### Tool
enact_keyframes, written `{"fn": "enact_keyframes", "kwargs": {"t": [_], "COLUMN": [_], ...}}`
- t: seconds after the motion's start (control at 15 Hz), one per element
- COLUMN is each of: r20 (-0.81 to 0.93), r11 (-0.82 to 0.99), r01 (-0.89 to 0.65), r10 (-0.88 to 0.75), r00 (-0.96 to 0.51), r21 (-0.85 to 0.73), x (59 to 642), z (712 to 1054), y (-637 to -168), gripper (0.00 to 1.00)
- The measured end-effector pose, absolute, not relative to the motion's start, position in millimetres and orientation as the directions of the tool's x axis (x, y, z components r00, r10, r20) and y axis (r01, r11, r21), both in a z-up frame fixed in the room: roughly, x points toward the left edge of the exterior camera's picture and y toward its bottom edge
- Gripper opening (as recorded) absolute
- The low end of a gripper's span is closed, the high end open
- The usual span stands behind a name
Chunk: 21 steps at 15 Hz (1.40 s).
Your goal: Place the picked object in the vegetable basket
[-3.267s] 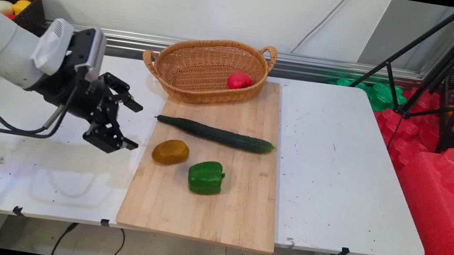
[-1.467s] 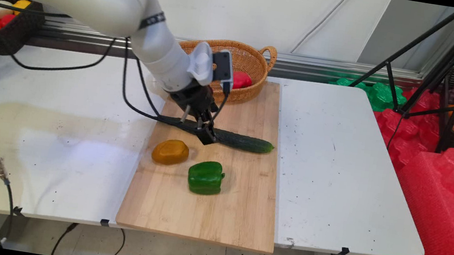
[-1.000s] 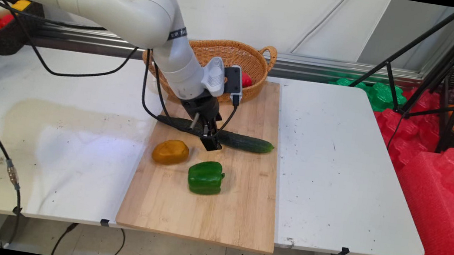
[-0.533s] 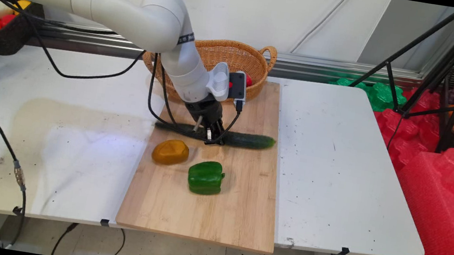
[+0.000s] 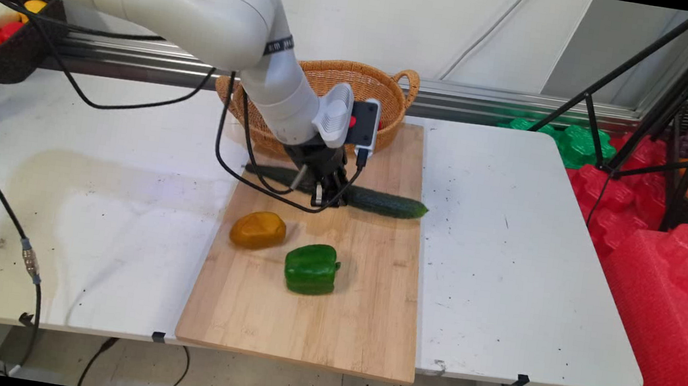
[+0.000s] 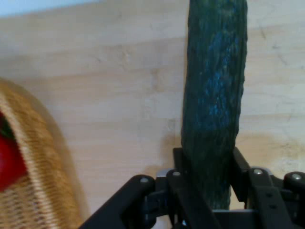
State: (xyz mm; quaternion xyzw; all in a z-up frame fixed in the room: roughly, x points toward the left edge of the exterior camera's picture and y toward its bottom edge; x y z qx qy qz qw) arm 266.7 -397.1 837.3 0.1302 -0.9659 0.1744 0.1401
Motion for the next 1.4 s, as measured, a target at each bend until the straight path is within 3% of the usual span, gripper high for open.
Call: {"fn": "enact_keyframes", "kwargs": {"t": [0.73, 1.13, 1.4], "r20": [0.376, 0.389, 0.385], "r11": [0.82, 0.732, 0.681], "r01": [-0.252, -0.311, -0.353], "r10": [-0.048, -0.068, -0.111], "r00": [-0.925, -0.918, -0.916], "r21": [-0.515, -0.606, -0.642], "x": [287.3, 310.2, 328.9], "z": [954.3, 1000.4, 1013.1], "y": [-376.4, -410.1, -449.5], "gripper": [0.0, 0.0, 0.0]}}
